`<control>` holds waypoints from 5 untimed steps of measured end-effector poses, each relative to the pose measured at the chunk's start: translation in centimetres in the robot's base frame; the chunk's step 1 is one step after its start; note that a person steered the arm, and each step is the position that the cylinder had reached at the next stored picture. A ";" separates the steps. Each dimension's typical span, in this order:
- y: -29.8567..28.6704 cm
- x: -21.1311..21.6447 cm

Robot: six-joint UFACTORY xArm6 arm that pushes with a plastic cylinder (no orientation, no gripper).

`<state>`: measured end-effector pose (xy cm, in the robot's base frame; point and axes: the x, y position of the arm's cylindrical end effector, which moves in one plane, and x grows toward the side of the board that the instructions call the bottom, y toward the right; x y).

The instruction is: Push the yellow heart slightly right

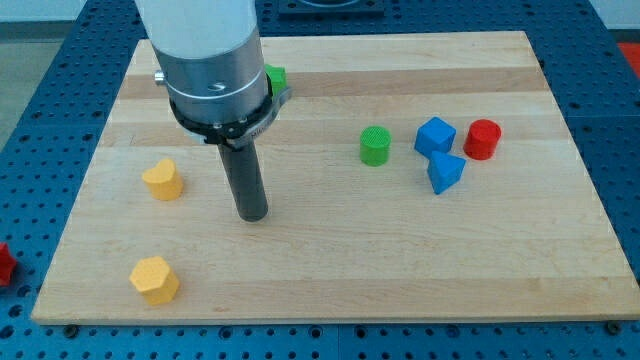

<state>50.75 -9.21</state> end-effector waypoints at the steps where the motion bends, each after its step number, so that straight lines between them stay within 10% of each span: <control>1: 0.0 0.0; 5: -14.0 0.5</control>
<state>51.30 -23.17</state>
